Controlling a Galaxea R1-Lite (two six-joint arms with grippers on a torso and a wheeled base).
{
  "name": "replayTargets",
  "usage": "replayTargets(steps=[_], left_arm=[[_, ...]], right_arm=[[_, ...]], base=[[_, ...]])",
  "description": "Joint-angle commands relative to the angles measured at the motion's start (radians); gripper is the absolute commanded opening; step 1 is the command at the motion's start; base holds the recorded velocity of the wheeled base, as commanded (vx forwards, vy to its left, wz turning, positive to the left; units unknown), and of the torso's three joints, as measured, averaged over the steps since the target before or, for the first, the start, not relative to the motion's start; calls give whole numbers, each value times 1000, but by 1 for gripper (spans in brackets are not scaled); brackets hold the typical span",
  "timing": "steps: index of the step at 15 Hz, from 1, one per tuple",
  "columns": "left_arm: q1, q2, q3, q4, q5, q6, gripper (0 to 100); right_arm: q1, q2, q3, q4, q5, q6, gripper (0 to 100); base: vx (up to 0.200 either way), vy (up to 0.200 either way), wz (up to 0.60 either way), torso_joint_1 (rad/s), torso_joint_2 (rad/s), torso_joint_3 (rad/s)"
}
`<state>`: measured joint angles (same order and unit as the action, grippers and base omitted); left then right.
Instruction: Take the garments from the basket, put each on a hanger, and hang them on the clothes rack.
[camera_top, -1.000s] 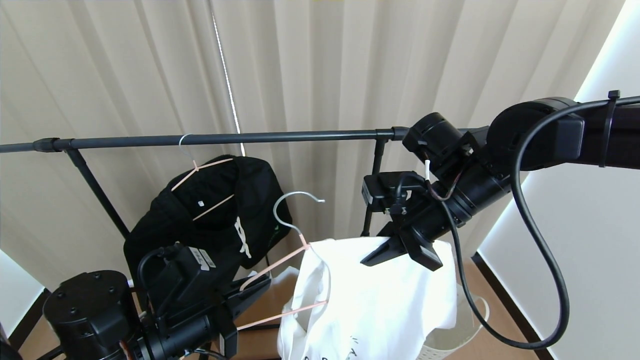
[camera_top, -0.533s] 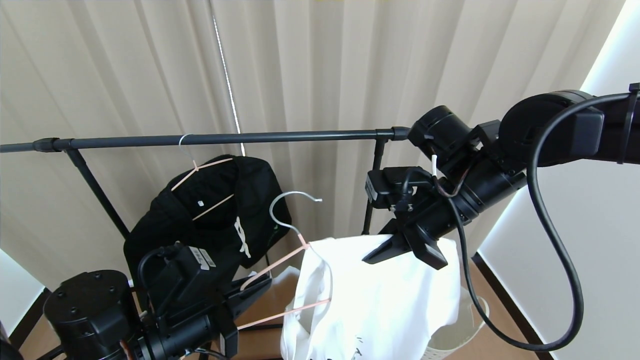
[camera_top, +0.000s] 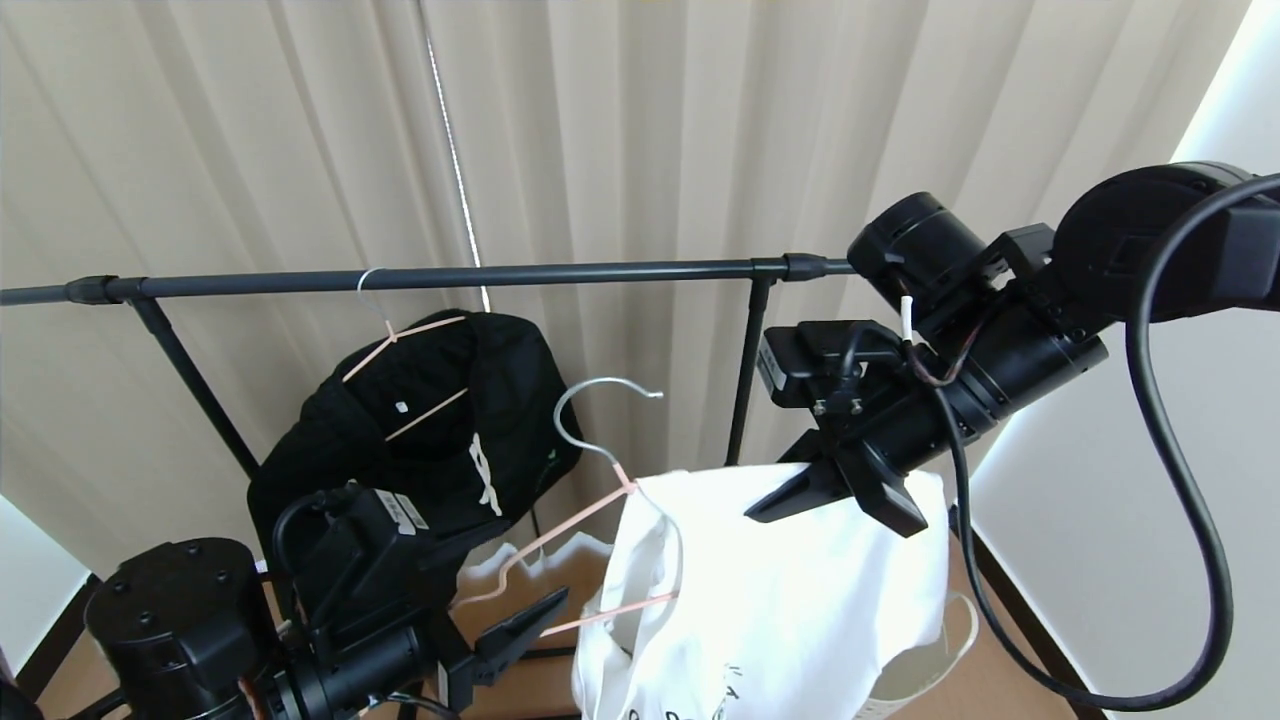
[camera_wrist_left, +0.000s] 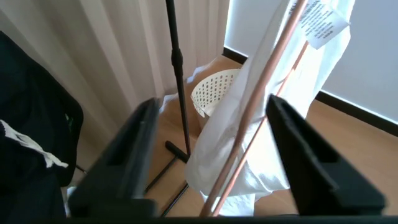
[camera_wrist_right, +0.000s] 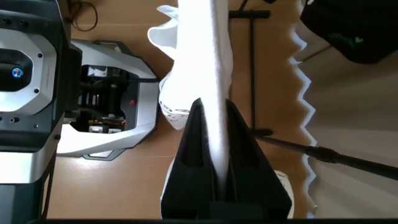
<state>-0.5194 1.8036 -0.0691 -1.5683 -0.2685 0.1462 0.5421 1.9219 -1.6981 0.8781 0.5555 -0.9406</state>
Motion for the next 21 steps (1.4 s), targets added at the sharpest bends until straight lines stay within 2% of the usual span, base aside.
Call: replayTargets(steps=[1, 3, 4, 5, 6, 7, 8, 9, 10, 12, 13, 14, 16, 18, 19, 20, 21], left_arm=[[4, -36, -3, -3, -3, -22, 100], [16, -89, -29, -3, -6, -106, 100], [44, -129, -37, -3, -38, -162, 100], [99, -161, -40, -3, -112, -194, 100], [139, -178, -52, -3, -153, -220, 100], [165, -182, -61, -3, -166, -241, 100], [222, -181, -101, -3, -167, -275, 100], [243, -181, -124, -3, -166, -278, 100], [256, -187, -149, 34, -161, -278, 100], [251, -227, -207, 251, -153, -278, 100], [231, -262, -248, 390, -118, -275, 100], [191, -291, -293, 537, -47, -272, 100], [113, -316, -343, 745, 117, -227, 100], [24, -311, -343, 815, 212, -221, 100], [5, -305, -342, 829, 227, -221, 100], [-48, -262, -339, 870, 302, -220, 100], [-82, -227, -336, 878, 361, -221, 100]], right_arm=[[1, -18, 5, -2, -2, 0, 0], [1, -26, -3, -5, -20, 19, 0], [1, -35, -11, -14, -54, 26, 0], [1, -50, -9, -39, -101, 49, 0], [1, -55, -9, -59, -138, 69, 0], [1, -57, -9, -73, -157, 86, 0], [1, -66, -5, -108, -190, 148, 0], [1, -72, -3, -122, -213, 180, 0], [1, -78, -3, -136, -238, 210, 0], [1, -101, 28, -176, -247, 281, 0], [1, -110, 61, -228, -263, 333, 0], [1, -126, 120, -300, -290, 375, 0], [2, -178, 285, -492, -339, 398, 0], [4, -247, 497, -735, -353, 408, 0], [4, -262, 552, -795, -353, 413, 0], [4, -285, 673, -952, -368, 422, 0], [9, -288, 735, -1036, -391, 431, 0]], base=[[0, 0, 0, 0, 0, 0], [0, 0, 0, 0, 0, 0], [0, 0, 0, 0, 0, 0], [0, 0, 0, 0, 0, 0], [0, 0, 0, 0, 0, 0], [0, 0, 0, 0, 0, 0], [0, 0, 0, 0, 0, 0], [0, 0, 0, 0, 0, 0], [0, 0, 0, 0, 0, 0], [0, 0, 0, 0, 0, 0], [0, 0, 0, 0, 0, 0], [0, 0, 0, 0, 0, 0], [0, 0, 0, 0, 0, 0], [0, 0, 0, 0, 0, 0], [0, 0, 0, 0, 0, 0], [0, 0, 0, 0, 0, 0], [0, 0, 0, 0, 0, 0]])
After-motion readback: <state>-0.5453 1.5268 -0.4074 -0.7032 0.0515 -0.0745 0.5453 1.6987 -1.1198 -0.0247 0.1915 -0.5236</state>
